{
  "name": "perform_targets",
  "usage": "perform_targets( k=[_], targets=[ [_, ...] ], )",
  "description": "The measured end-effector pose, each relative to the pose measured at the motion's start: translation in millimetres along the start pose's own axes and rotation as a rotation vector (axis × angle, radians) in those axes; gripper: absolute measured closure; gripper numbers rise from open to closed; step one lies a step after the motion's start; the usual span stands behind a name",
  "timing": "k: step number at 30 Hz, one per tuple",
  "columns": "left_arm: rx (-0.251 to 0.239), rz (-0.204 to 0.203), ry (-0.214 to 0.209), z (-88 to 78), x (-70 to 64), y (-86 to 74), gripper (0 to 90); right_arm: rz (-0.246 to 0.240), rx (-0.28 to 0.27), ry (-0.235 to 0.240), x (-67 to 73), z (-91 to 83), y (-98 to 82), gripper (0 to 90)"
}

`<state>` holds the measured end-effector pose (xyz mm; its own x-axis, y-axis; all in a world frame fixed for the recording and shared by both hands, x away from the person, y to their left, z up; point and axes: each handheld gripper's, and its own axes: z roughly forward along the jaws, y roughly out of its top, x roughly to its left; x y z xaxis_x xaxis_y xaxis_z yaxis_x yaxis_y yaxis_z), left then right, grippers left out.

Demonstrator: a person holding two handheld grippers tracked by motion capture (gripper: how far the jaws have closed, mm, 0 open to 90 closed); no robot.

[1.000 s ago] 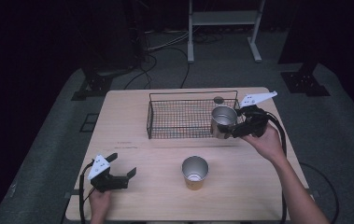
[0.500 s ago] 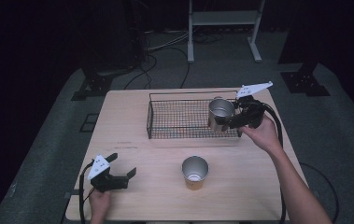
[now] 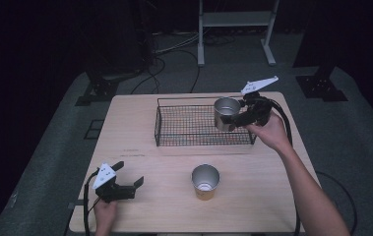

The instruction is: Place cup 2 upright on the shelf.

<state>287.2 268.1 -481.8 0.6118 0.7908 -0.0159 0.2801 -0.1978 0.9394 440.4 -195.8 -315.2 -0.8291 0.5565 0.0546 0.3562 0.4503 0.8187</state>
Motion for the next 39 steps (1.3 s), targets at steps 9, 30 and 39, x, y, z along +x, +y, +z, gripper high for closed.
perform_targets(
  k=[9,30,39],
  targets=[
    [-0.003,-0.004,-0.002,-0.3,0.0,-0.1,0.0,-0.015,0.009,-0.007,-7.0,10.0,20.7,17.3],
    [-0.005,-0.003,-0.003,-0.1,0.0,0.1,0.0,0.094,0.031,-0.067,-46.1,49.1,16.0,17.3],
    [-0.003,0.000,-0.004,0.1,-0.2,0.2,0.0,0.124,0.042,-0.088,-53.9,60.6,6.7,17.3]
  ],
)
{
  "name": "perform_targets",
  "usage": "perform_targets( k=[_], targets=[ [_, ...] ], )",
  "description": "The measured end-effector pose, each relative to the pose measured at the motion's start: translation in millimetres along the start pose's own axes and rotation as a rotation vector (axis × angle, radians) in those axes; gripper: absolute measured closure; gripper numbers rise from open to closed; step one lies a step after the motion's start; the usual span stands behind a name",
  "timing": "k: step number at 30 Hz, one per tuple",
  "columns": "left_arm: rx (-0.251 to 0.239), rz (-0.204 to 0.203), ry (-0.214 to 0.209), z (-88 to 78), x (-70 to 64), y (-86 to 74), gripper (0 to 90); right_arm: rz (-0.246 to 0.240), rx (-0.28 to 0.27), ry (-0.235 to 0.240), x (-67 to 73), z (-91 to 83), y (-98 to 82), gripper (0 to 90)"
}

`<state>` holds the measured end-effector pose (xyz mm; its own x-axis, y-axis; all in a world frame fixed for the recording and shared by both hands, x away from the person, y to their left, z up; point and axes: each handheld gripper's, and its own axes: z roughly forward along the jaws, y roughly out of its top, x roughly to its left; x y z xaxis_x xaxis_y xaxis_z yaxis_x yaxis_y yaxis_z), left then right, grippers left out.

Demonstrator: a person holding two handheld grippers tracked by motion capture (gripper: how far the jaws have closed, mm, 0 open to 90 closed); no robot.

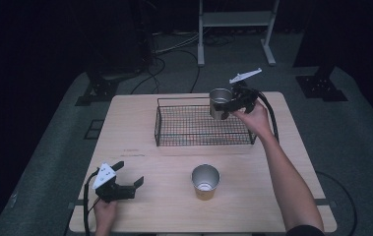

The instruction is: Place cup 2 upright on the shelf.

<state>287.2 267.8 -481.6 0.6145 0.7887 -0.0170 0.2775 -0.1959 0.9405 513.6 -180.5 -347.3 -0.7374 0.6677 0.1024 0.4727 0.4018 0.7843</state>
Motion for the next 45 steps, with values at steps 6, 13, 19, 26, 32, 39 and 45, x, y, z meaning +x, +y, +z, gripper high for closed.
perform_targets(
  k=[6,13,19,26,32,39,45],
  targets=[
    [-0.002,-0.001,0.000,-0.1,0.2,0.0,0.0,0.026,0.035,-0.022,-8.1,11.3,-7.7,17.3],
    [-0.002,-0.001,0.000,-0.2,0.3,0.1,0.0,0.044,0.054,-0.040,-11.8,19.7,-13.7,17.3],
    [-0.001,-0.001,0.000,-0.1,0.3,0.0,0.0,0.084,0.089,-0.046,-19.9,26.3,-26.4,17.3],
    [0.000,0.000,0.000,0.0,0.1,0.1,0.0,0.089,0.122,-0.068,-23.1,31.3,-31.8,17.3],
    [-0.001,0.001,0.000,-0.2,0.2,0.1,0.0,0.092,0.142,-0.074,-22.7,38.7,-40.6,17.3],
    [-0.001,-0.001,0.001,0.0,0.4,0.1,0.0,0.077,0.203,-0.099,-23.5,47.6,-46.5,17.3],
    [-0.002,-0.001,0.000,-0.2,0.3,0.1,0.0,0.070,0.228,-0.111,-22.6,49.6,-46.5,17.3]
  ],
)
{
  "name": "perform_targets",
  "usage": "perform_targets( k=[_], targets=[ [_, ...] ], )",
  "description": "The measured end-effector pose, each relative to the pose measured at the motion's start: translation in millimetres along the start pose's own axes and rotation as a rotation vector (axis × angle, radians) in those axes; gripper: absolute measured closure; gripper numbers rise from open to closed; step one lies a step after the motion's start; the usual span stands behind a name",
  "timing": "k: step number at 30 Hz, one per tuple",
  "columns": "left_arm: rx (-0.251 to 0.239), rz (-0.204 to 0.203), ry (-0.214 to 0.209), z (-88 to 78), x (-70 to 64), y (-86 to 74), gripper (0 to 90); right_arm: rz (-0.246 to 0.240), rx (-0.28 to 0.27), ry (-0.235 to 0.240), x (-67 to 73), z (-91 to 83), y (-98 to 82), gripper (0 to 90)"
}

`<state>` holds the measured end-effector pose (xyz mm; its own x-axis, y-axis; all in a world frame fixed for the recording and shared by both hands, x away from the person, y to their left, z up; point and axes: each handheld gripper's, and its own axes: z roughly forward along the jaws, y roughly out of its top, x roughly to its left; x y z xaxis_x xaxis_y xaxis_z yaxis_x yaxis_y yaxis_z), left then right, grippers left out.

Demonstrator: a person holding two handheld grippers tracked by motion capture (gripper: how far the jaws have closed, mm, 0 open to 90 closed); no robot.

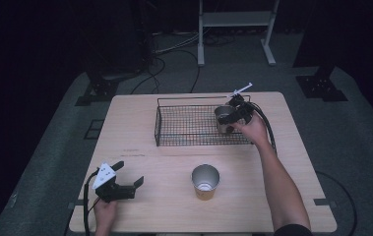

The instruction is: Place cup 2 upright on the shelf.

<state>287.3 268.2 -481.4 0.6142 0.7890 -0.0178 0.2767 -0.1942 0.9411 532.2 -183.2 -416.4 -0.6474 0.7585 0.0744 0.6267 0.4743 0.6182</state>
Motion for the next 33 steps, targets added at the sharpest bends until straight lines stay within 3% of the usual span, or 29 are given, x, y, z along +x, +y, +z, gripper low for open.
perform_targets(
  k=[12,33],
  targets=[
    [0.001,-0.001,-0.001,0.5,0.1,0.0,0.0,-0.006,0.051,-0.020,2.1,7.3,-1.7,17.4],
    [0.005,0.005,0.001,1.3,-0.6,0.1,0.0,-0.019,0.032,-0.034,5.6,1.9,-14.8,16.0]
  ],
)
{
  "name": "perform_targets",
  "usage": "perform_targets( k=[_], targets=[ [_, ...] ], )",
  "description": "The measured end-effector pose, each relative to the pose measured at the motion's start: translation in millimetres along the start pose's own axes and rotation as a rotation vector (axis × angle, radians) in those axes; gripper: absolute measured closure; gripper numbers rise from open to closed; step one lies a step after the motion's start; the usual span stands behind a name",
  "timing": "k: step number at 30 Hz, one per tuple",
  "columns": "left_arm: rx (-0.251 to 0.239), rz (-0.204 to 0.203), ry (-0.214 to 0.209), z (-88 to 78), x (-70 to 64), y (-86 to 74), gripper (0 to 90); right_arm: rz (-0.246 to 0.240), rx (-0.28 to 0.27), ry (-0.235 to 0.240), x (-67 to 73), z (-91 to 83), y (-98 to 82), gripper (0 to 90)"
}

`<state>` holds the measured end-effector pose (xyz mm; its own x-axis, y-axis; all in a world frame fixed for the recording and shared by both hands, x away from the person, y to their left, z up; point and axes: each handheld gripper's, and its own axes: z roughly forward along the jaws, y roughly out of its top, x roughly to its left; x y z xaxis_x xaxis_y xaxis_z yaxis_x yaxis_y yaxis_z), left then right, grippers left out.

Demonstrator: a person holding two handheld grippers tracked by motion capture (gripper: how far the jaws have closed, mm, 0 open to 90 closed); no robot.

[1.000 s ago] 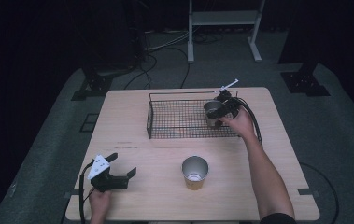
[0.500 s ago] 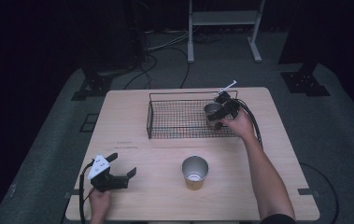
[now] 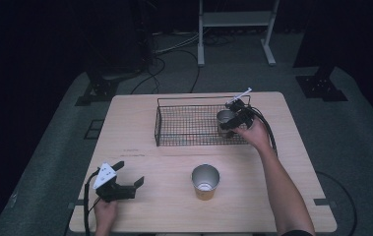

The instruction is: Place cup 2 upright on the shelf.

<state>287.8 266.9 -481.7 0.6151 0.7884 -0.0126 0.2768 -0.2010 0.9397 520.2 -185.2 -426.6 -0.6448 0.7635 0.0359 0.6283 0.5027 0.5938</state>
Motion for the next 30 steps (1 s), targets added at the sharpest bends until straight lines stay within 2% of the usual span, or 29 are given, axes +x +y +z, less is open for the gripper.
perform_targets(
  k=[11,20,25,28,30],
  targets=[
    [0.001,0.001,-0.001,0.0,-0.1,0.0,0.0,0.006,-0.044,0.015,1.7,-2.8,-6.0,11.0],
    [0.002,0.002,-0.002,0.0,-0.4,-0.1,0.0,0.008,-0.091,0.008,4.8,-8.5,-5.4,5.3],
    [0.004,0.002,-0.003,0.0,-0.2,-0.1,0.0,0.027,-0.136,0.007,5.4,-14.3,-3.4,2.5],
    [0.004,0.002,-0.003,0.0,-0.3,-0.1,0.0,0.025,-0.151,0.004,6.6,-19.2,-1.1,2.5],
    [0.004,0.002,-0.003,0.0,-0.3,-0.1,0.0,0.022,-0.180,0.005,6.3,-25.8,0.0,2.5]
  ],
)
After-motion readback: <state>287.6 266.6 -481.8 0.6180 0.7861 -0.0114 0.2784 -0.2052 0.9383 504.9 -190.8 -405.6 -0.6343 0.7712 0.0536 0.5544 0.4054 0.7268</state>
